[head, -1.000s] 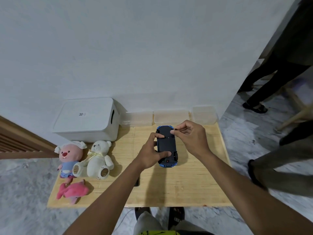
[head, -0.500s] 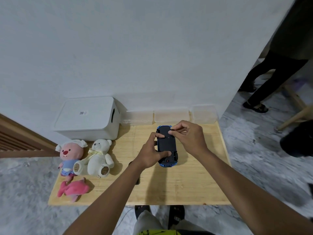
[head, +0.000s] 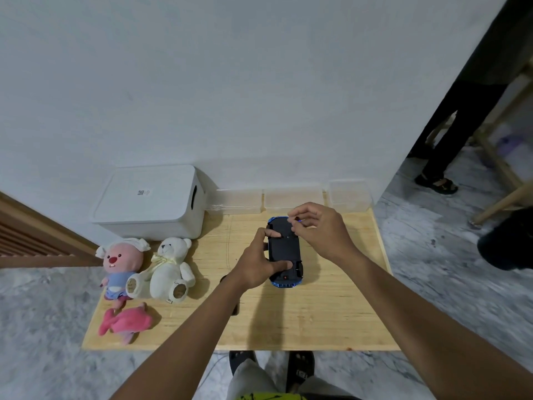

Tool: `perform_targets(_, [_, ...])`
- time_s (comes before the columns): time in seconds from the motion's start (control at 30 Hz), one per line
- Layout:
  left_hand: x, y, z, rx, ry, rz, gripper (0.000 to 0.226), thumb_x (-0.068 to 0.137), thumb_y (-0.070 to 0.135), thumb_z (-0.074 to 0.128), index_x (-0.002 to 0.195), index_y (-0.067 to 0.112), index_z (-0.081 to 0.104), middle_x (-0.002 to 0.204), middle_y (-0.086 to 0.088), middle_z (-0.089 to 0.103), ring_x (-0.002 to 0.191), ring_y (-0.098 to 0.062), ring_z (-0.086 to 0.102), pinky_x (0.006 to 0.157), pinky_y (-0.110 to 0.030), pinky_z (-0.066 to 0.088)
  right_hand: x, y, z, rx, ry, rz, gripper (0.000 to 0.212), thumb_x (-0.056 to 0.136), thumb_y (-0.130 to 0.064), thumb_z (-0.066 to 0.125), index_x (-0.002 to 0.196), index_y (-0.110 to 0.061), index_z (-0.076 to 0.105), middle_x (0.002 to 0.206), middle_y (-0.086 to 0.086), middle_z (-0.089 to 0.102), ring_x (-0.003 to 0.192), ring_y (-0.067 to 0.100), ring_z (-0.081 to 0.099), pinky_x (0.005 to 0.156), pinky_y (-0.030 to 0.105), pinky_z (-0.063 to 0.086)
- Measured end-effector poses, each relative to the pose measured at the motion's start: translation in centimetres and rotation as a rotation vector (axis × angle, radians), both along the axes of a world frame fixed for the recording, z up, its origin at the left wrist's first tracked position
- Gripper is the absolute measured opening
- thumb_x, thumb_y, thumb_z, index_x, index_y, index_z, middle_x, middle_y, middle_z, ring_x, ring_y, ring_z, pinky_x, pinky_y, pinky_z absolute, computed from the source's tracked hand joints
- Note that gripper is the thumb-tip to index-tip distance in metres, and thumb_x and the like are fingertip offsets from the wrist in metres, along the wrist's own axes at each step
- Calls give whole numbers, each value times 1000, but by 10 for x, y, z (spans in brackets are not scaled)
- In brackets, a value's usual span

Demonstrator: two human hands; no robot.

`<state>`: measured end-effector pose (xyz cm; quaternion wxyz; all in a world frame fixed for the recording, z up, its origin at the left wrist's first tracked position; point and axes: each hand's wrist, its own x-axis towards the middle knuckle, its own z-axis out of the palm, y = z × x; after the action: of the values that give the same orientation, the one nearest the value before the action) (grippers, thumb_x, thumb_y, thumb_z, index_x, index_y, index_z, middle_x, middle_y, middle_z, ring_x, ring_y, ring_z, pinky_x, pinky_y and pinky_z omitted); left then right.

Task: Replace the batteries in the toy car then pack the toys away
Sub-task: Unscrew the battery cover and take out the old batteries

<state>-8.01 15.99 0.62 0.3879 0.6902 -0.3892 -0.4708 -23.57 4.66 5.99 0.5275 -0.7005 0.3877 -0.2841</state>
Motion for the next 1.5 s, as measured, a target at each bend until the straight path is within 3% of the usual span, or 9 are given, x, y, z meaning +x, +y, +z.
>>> perform_targets(0.17, [0,-1,-1,-1,6,-4,62,79,15,89,120,33,46,118,-4,62,108,-25,68,86,-49,63,1,2,-2,53,-23,-21,7,87,-11,76,93,-14,78,95,-1,75,76,16,75,78,37,63])
perform_targets(0.4, [0,-1,-1,0,4,-10,63,78,16,90,120,32,45,120,-7,61,108,-25,67,83,-49,64,5,4,1,70,-31,-28,6,84,-11,80,87,-14,75,87,-6,75,74,16,75,76,33,62])
perform_targets(0.53, [1,-1,-2,8,6,-8,63,77,16,90,119,33,45,118,-7,62,107,-28,68,84,-51,63,6,2,-1,31,-26,-17,11,89,-9,73,95,-17,77,89,-2,77,78,15,75,78,35,63])
perform_targets(0.67, [1,-1,-2,6,9,-6,63,79,15,89,121,31,44,119,-4,62,104,-28,69,81,-41,64,6,3,2,30,-13,-26,7,83,-15,80,87,-19,75,89,-3,75,72,17,74,72,28,60])
perform_targets(0.8, [1,-1,0,11,9,-11,63,80,14,89,122,30,44,118,-5,61,99,-26,69,75,-33,62,4,2,1,29,-16,-16,11,88,-11,75,94,-20,79,94,-3,75,74,16,75,73,27,60])
perform_targets(0.9, [0,-1,0,14,13,-15,63,80,15,89,120,31,44,118,-4,61,100,-28,70,76,-36,63,3,2,2,22,-5,-18,9,86,-15,77,92,-21,77,91,-7,75,74,14,75,70,22,58])
perform_targets(1.1, [0,-1,-2,14,15,-17,64,80,15,89,122,30,44,118,-6,61,103,-31,69,82,-46,64,-1,2,1,39,-22,-12,17,89,-7,71,98,-19,78,93,-3,76,81,15,75,81,37,62])
perform_targets(1.27, [-1,0,-1,7,19,-7,63,79,13,89,121,29,44,118,-3,60,105,-30,69,82,-45,64,-2,4,0,43,0,-49,8,83,-14,80,84,-20,74,91,-7,75,76,15,74,80,39,61])
perform_targets(1.5, [0,1,-1,5,4,-14,63,79,15,89,121,29,43,119,-3,61,106,-29,68,83,-47,64,-1,4,-3,45,-43,-21,20,87,-3,71,97,-20,73,94,-4,76,83,16,74,82,38,62])
